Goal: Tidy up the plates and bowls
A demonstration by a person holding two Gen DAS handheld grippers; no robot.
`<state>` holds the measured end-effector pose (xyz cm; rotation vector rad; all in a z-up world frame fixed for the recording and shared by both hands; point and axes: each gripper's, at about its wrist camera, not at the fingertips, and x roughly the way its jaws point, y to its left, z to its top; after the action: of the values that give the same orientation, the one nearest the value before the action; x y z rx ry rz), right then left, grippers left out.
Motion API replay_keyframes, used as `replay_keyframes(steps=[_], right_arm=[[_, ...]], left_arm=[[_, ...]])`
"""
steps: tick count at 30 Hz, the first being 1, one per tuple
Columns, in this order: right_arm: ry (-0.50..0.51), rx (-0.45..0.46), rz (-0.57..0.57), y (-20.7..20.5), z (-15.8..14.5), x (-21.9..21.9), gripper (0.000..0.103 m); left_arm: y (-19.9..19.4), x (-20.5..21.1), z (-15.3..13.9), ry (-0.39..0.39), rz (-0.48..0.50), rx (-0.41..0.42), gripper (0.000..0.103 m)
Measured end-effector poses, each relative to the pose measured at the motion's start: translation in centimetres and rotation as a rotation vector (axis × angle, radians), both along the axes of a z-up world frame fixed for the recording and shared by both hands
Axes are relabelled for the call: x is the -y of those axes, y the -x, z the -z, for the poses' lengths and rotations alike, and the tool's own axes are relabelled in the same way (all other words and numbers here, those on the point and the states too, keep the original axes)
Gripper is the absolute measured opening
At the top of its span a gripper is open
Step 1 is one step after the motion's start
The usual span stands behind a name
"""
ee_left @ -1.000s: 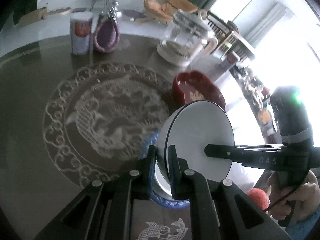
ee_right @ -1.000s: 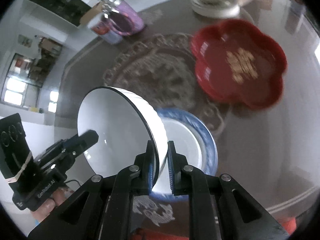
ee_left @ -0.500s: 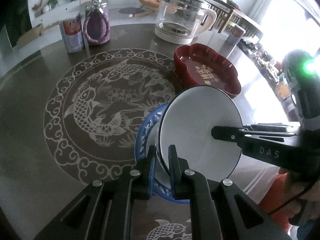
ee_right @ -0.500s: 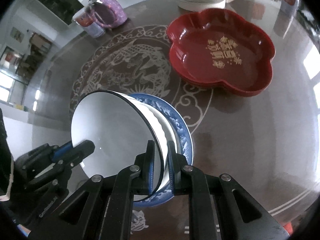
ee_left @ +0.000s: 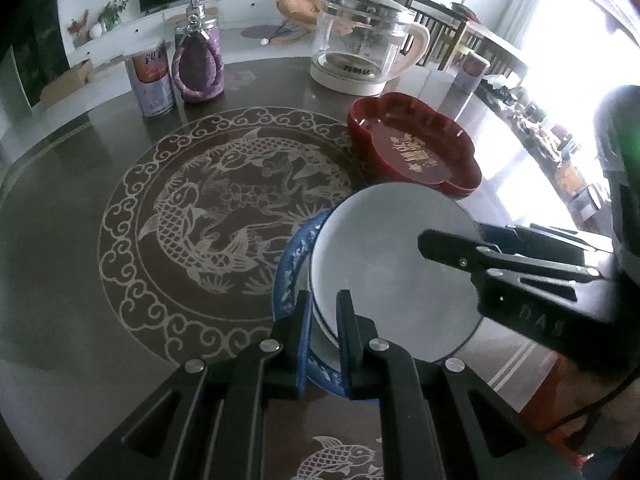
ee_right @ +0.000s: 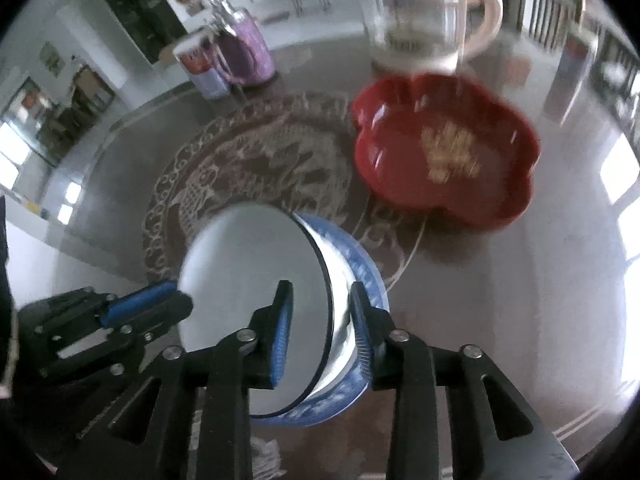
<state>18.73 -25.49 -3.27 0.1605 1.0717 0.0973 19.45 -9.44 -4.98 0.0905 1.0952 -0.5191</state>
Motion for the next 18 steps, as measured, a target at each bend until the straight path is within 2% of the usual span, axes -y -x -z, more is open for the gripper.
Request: replay_keyframes(steps=[3,5,8,9,10,12,13,15,16,17,18], right_arm=[[0.015,0.037,-0.007,0.5,0.1,-0.5,0.041],[0.0,0.057,0.0,0.6,0.2,-0.2,0.041],[-0.02,0.084,0.025,0.8,0.9,0.3,0.041],[-0.027,0.088,0.019,0.9,1.3,0.2,0.041],[-0.03,0.088,0.019,1.1,1.6,0.1,0.041],[-0.045,0.107,0.03,1.6,2.2,0.1,0.042],[-0.054,0.126,0.043,2.0,2.0,0.3,0.043],[-0.075,0.193,0.075,3.0,0.7,0.5,0.054],[-0.069,0.229,0.094,3.5,-0.2,0.6,0.068],[-0.039,0.268,0.12,4.1,-1.4,0.6,0.073],[0.01,0.294,0.144,4.6,-2.6,0.4,0.073]], left_arm=[[0.4,0.1,-0.1,-0.005,-0.005,0.018,0.011],[0.6,-0.3,-0.4,0.033,-0.011,0.016,0.012],[1.2,-1.4,-1.5,0.072,-0.048,0.052,0.019],[1.3,-1.6,-1.8,0.078,-0.059,0.062,0.033],[1.6,-2.1,-2.1,0.084,-0.082,0.081,0.054],[2.2,-2.8,-2.6,0.089,-0.118,0.126,0.075],[2.8,-3.4,-3.0,0.092,-0.141,0.17,0.078],[3.3,-3.8,-3.3,0.09,-0.154,0.208,0.078],[3.5,-4.0,-3.4,0.084,-0.162,0.22,0.078],[3.7,-4.0,-3.5,0.081,-0.169,0.226,0.078],[3.8,-4.1,-3.5,0.079,-0.176,0.233,0.078]])
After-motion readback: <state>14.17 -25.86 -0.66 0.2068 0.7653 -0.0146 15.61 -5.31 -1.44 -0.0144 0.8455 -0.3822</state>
